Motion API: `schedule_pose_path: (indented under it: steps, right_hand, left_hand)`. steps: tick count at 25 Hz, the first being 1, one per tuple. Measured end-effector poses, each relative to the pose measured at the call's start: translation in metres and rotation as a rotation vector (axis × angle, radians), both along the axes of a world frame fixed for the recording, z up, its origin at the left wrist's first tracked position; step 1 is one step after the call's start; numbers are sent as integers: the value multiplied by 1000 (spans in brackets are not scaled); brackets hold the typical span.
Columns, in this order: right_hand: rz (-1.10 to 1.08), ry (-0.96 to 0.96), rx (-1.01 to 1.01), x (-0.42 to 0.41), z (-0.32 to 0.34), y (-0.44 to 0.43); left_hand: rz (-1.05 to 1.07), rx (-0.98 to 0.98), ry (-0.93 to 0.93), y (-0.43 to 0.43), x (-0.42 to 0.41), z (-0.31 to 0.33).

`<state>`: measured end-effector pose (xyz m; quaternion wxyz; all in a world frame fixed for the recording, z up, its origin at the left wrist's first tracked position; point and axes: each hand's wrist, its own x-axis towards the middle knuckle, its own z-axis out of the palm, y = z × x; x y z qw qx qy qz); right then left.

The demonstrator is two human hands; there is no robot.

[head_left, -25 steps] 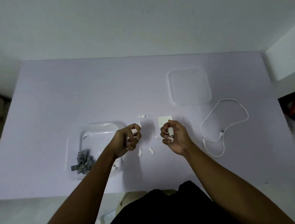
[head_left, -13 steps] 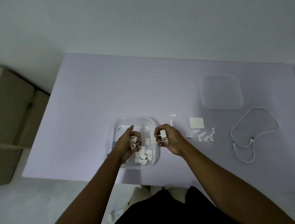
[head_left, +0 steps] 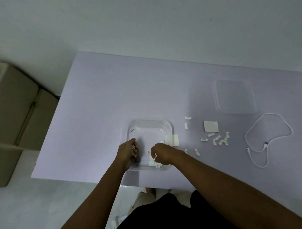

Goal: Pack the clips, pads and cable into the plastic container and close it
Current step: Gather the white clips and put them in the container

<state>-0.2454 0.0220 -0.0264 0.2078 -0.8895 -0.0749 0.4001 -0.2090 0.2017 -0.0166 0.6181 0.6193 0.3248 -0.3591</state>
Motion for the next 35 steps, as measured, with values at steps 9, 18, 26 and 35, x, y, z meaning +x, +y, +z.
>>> schedule_pose_path:
  steps: [9,18,26,35]
  right_hand:
    - [-584,-166,292,0,22,-32]
    - [-1103,-261,404,-22,25,-69]
    - [-1332,-243,454,-48,17,-90]
    - [-1514,-271,332,-96,0,-150]
  left_hand:
    - [-193,16,-107,-24,-11,1]
    - [-604,40,-257,-50,-31,-11]
    - [-998,342,-742,-72,-16,-28]
    - [-976,578,-822,-95,-24,-44]
